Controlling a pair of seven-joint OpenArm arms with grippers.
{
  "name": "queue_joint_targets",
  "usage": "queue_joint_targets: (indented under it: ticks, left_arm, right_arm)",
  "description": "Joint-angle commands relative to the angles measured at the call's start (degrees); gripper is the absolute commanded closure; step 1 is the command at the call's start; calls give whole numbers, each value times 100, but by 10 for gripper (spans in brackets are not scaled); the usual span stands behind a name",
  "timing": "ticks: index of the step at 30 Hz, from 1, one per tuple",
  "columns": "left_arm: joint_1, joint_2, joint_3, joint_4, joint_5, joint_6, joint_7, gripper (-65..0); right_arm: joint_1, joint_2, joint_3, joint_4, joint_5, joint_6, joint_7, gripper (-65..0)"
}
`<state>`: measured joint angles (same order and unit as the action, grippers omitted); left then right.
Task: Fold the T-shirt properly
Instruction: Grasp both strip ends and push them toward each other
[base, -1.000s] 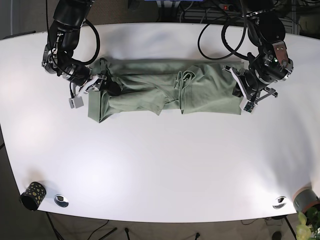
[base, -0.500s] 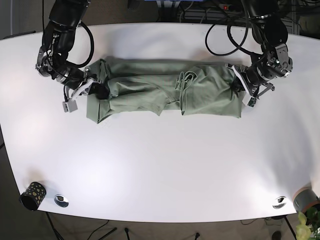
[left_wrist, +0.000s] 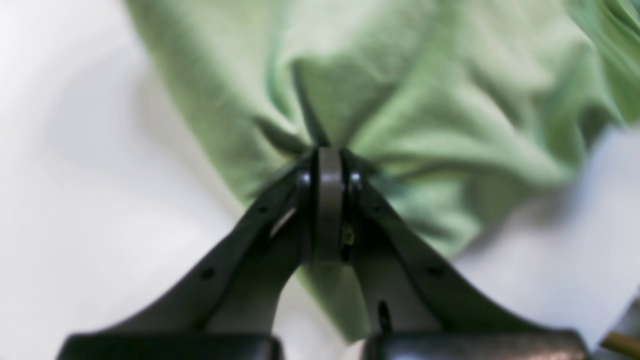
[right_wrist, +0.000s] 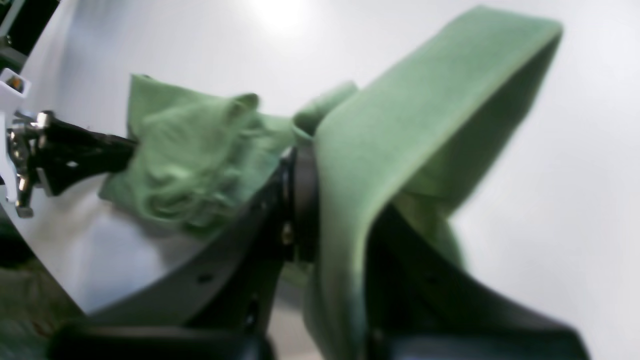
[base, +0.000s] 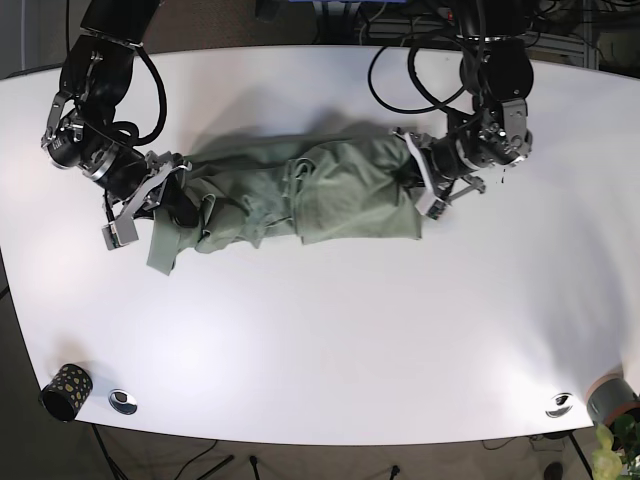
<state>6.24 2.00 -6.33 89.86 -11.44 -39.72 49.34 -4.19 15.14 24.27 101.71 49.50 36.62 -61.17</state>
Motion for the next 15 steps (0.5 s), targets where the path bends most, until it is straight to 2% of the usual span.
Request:
queue_joint_targets:
  ticks: [1, 5, 15]
  left_arm:
    - [-66, 165, 356, -112, 67, -28, -130, 0]
    - [-268, 393, 655, -437, 67, 135, -235, 0]
    - [-505, 700, 707, -921, 67, 320, -499, 0]
  right_arm:
    - [98, 152, -137, 356, 180, 79, 152, 0]
    - [186, 170, -401, 444, 189, 87, 152, 0]
    - [212, 135, -1201, 427, 189, 87, 152, 0]
